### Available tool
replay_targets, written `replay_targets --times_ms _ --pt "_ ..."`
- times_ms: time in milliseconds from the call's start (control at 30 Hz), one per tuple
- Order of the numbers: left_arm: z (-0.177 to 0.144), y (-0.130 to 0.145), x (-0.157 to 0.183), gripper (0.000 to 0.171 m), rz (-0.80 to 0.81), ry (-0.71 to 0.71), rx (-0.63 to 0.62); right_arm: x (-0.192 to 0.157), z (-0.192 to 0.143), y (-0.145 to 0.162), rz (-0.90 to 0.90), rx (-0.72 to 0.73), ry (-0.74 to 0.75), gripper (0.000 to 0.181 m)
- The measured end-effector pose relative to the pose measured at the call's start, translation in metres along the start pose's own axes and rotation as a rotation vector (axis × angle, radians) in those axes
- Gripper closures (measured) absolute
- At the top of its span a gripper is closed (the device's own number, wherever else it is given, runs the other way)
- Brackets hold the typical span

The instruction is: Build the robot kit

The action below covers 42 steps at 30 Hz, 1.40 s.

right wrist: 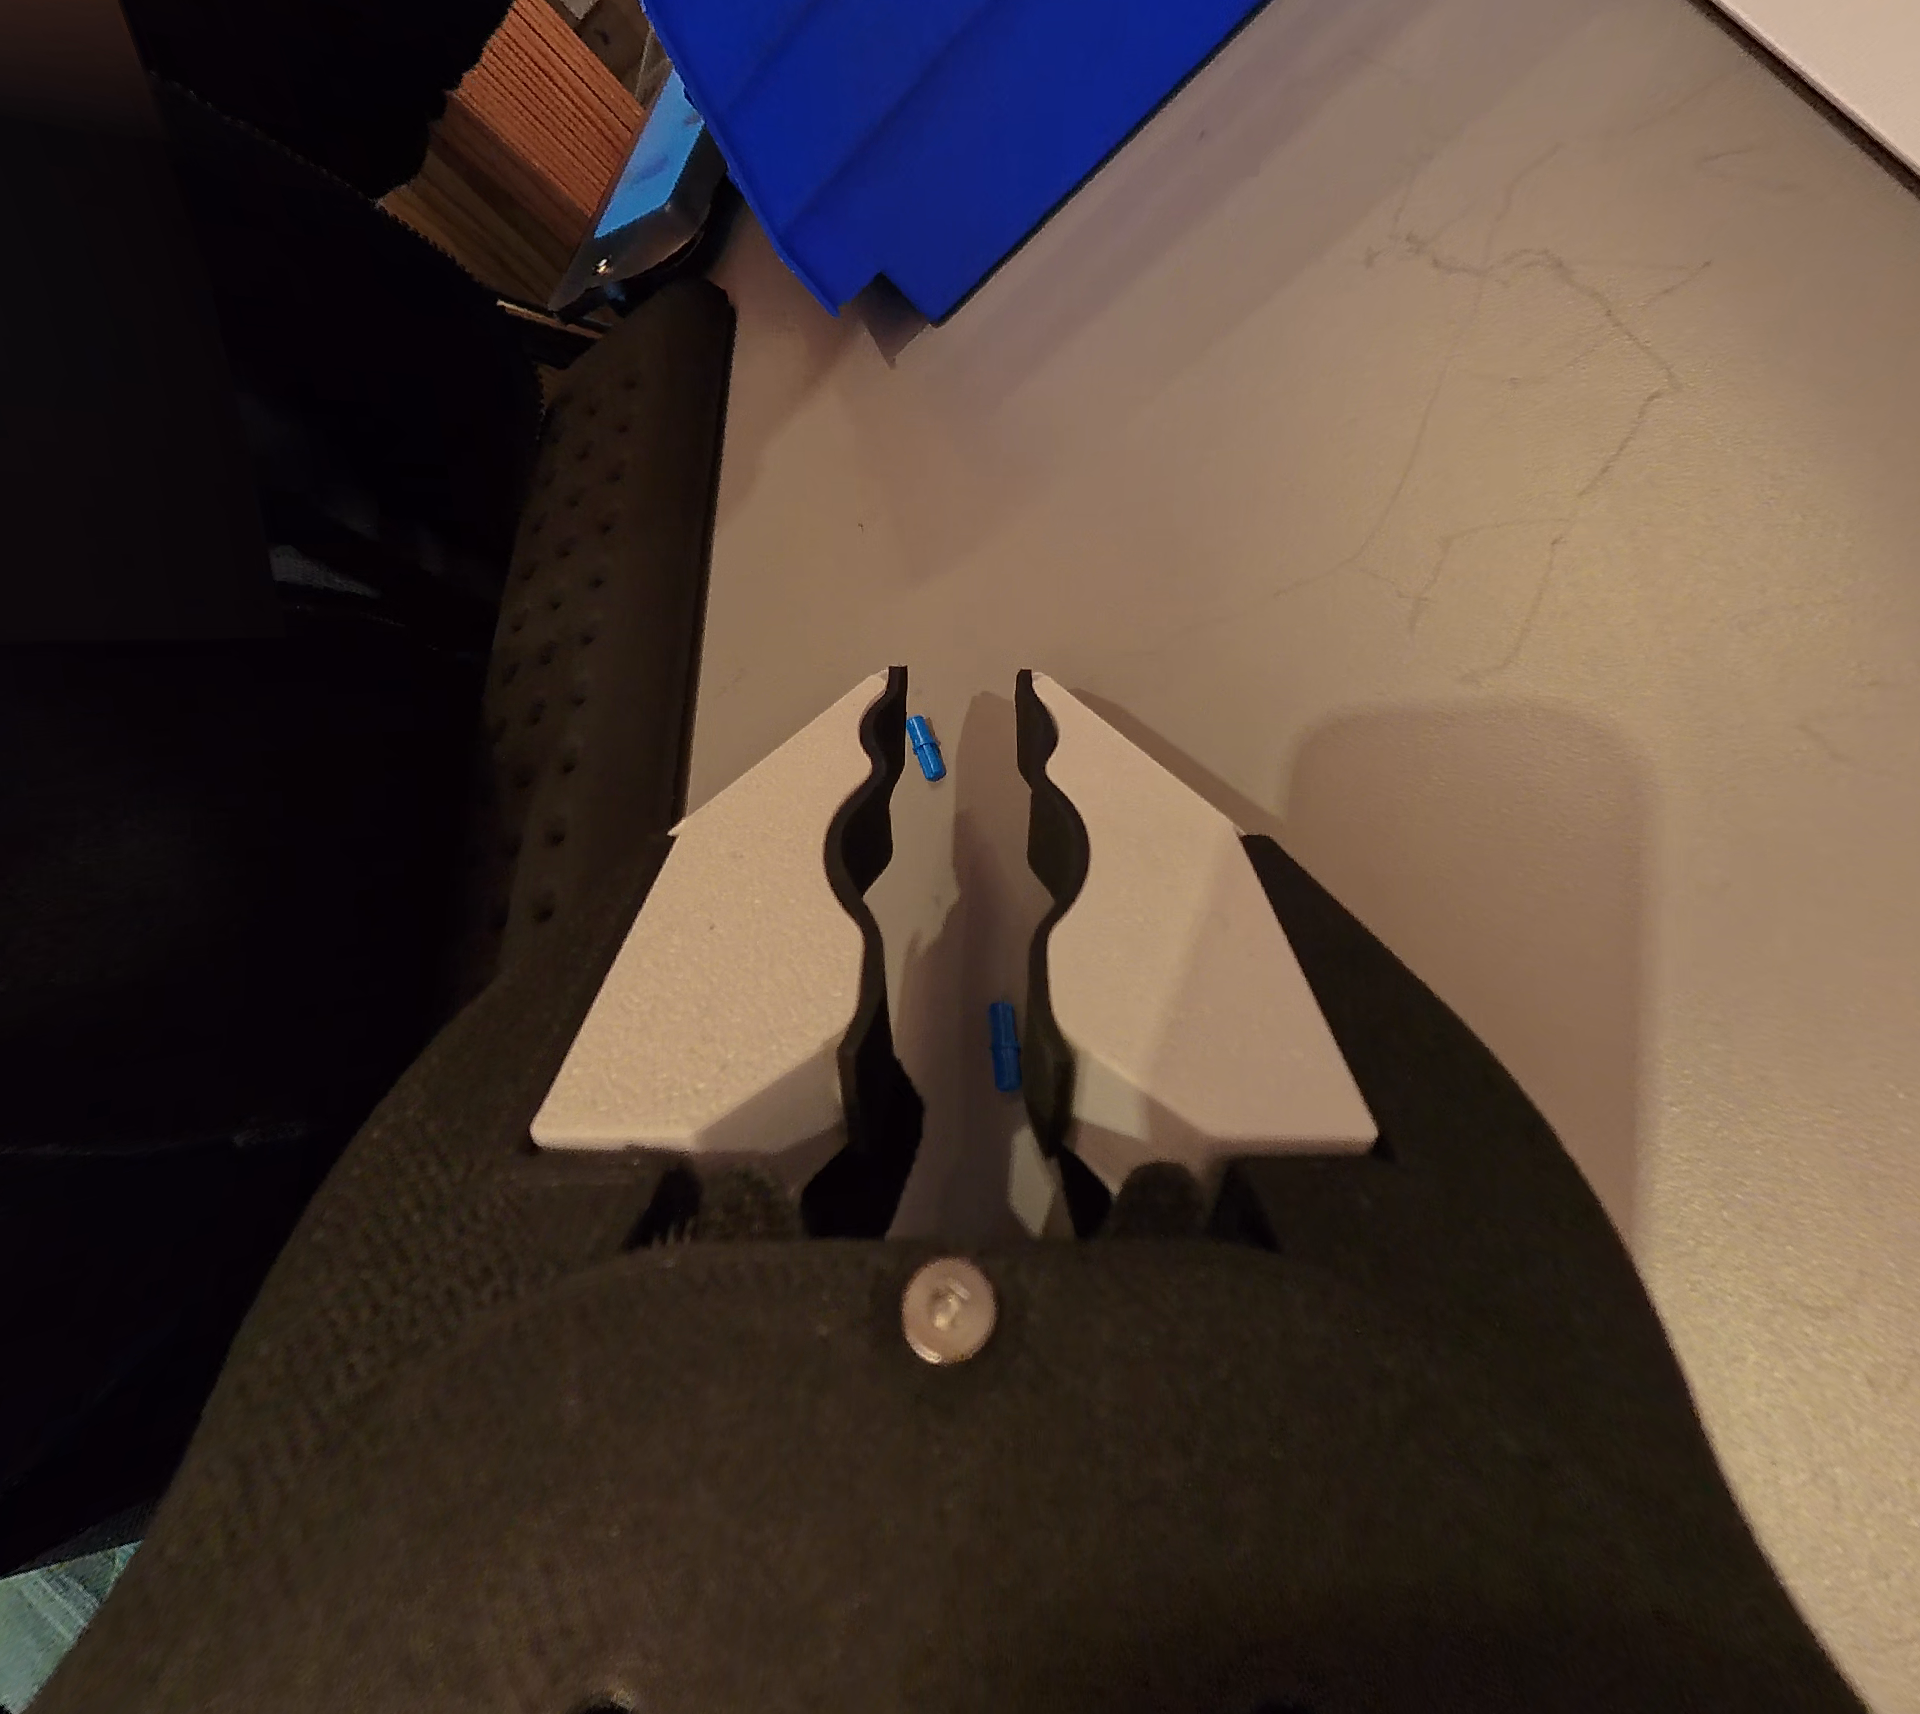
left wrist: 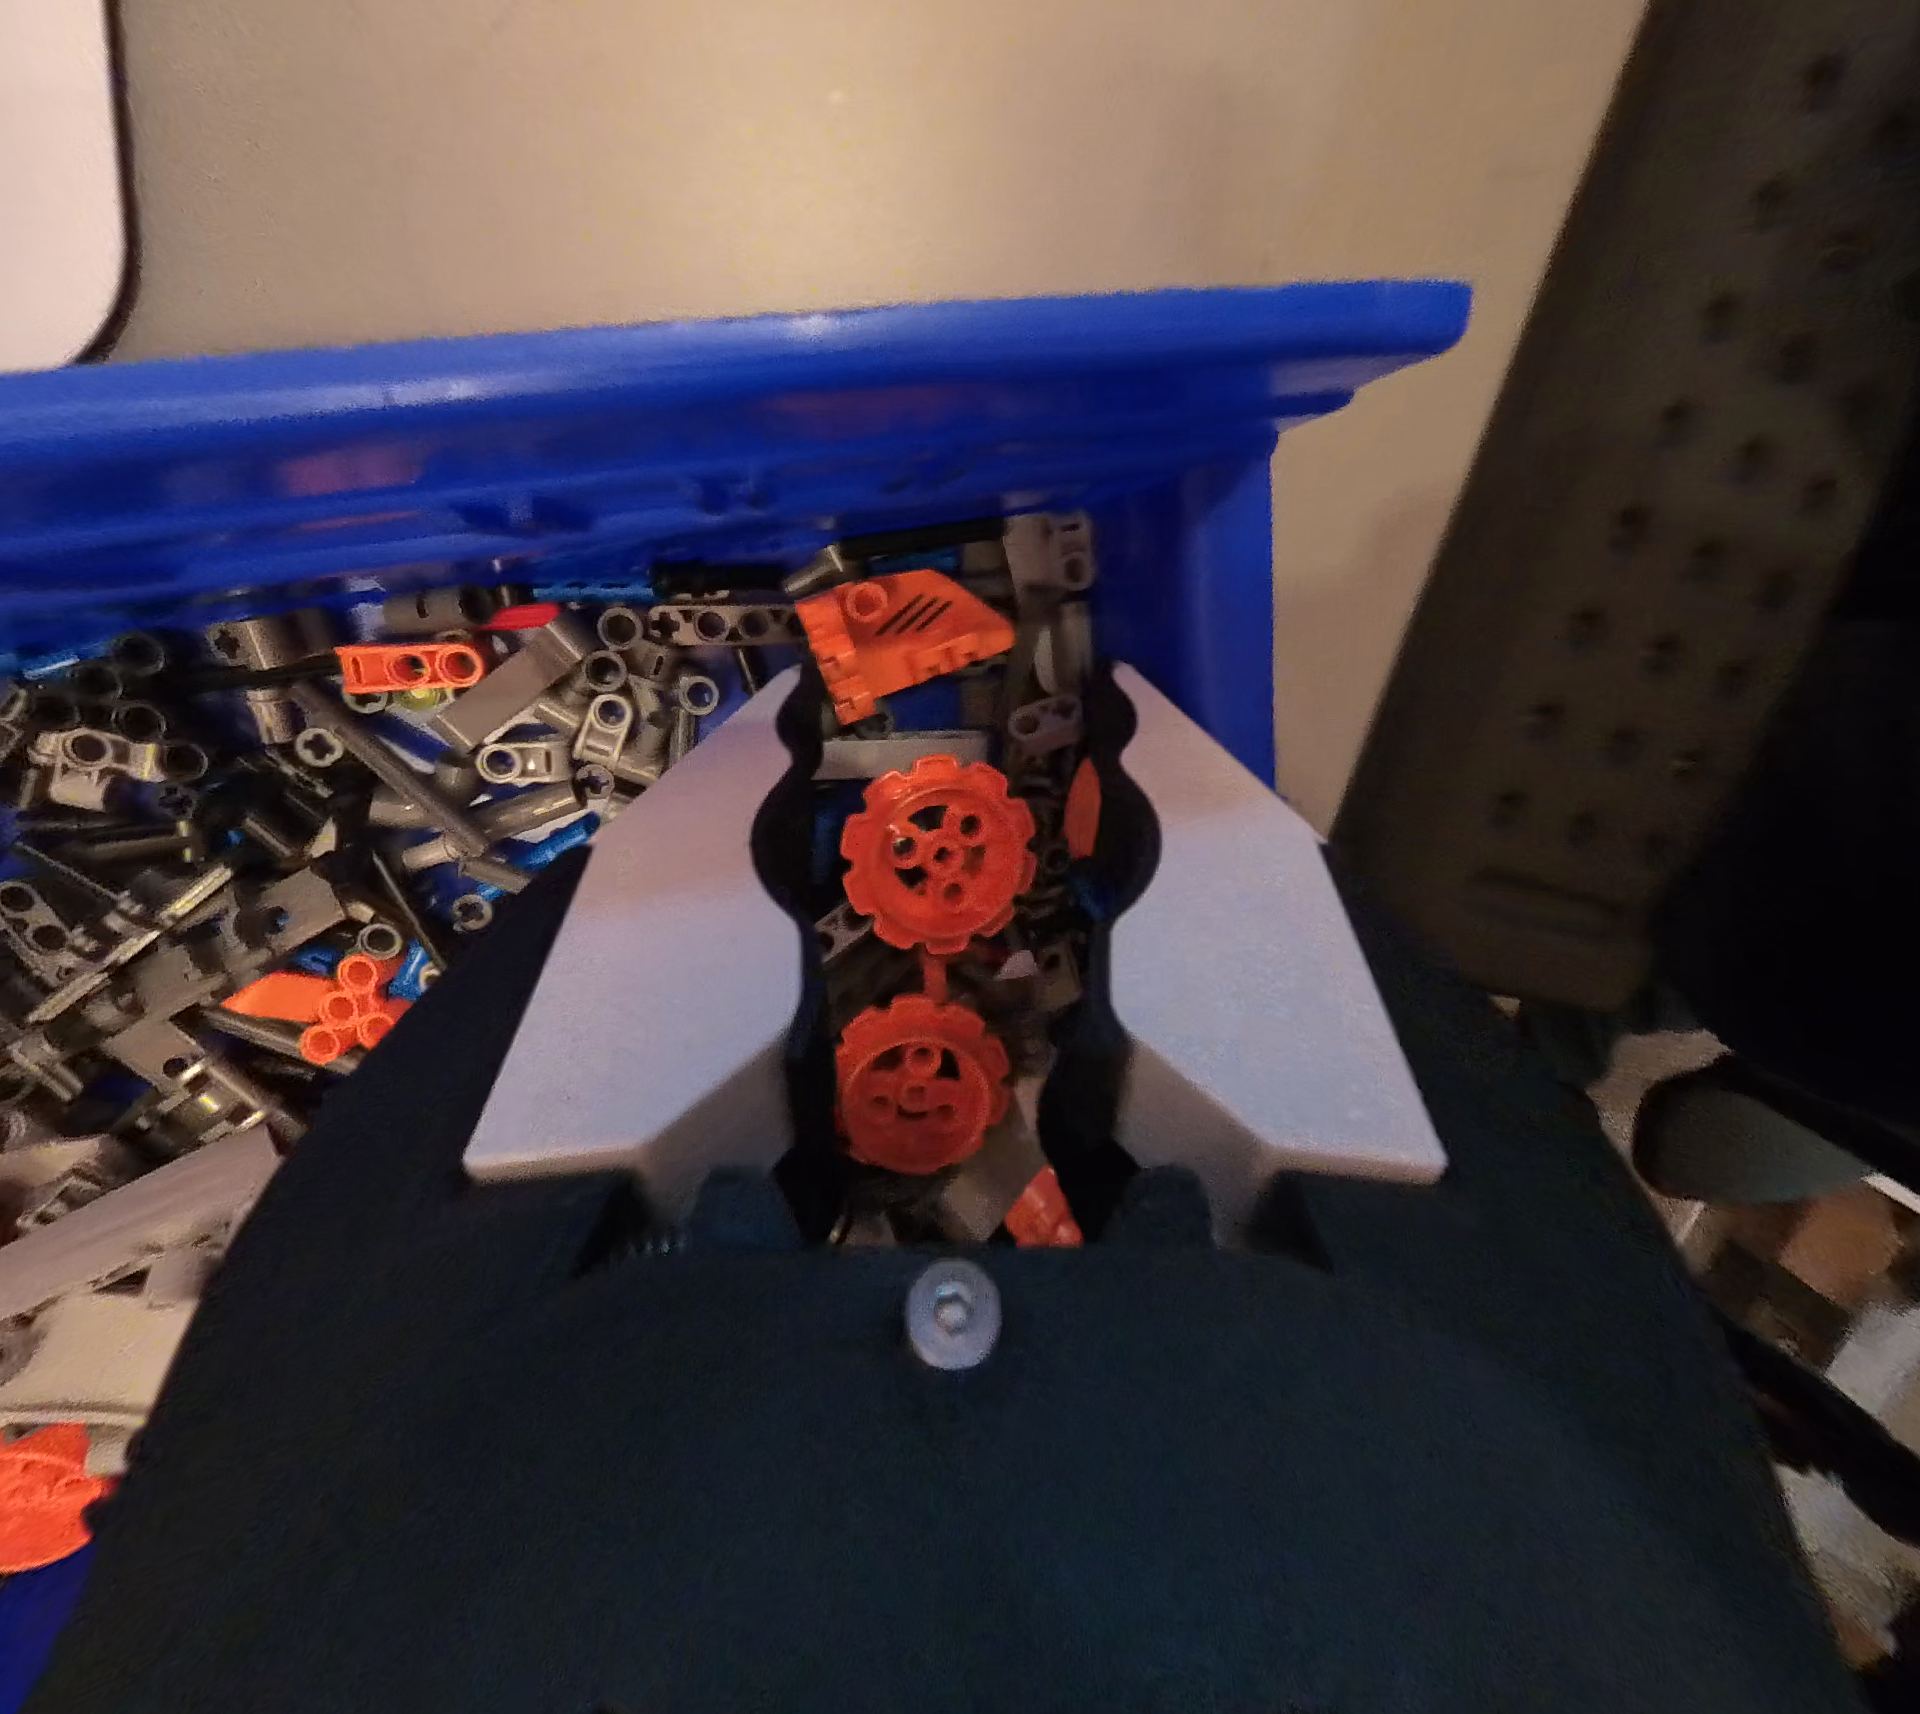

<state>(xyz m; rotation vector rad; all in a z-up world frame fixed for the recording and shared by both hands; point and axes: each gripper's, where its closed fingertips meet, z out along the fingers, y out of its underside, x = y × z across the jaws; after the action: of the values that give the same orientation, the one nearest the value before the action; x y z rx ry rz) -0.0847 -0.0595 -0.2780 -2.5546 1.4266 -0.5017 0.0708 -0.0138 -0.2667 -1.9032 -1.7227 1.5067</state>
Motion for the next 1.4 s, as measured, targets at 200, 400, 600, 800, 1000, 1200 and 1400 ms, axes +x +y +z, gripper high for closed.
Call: replay_targets --times_ms 200,400,600,800,1000,1200,1400 --pt "0.005 0.004 -0.013 0.102 0.016 -0.110 -0.053 0.000 0.000 0.000 -0.002 0.001 -0.001 0.163" --pt "-0.005 0.008 -0.037 0.129 0.011 -0.263 -0.061 -0.001 0.000 -0.001 -0.003 0.002 -0.002 0.162" --pt "-0.005 0.002 -0.022 0.115 -0.029 -0.127 0.010 0.000 0.000 -0.001 -0.001 0.002 -0.001 0.163" --pt "0.009 0.002 -0.018 0.095 -0.035 -0.107 -0.020 0.000 0.000 0.000 0.001 0.001 -0.001 0.163" --pt "0.005 0.002 -0.034 0.118 -0.027 -0.231 -0.027 0.000 0.000 0.000 0.000 0.001 -0.001 0.163" --pt "-0.009 0.008 -0.043 0.135 -0.068 -0.235 -0.006 0.000 0.000 0.000 0.000 0.000 -0.001 0.162" --pt "-0.024 0.011 -0.058 0.140 -0.099 -0.289 0.015 0.000 0.000 0.000 0.000 0.000 -0.001 0.162"
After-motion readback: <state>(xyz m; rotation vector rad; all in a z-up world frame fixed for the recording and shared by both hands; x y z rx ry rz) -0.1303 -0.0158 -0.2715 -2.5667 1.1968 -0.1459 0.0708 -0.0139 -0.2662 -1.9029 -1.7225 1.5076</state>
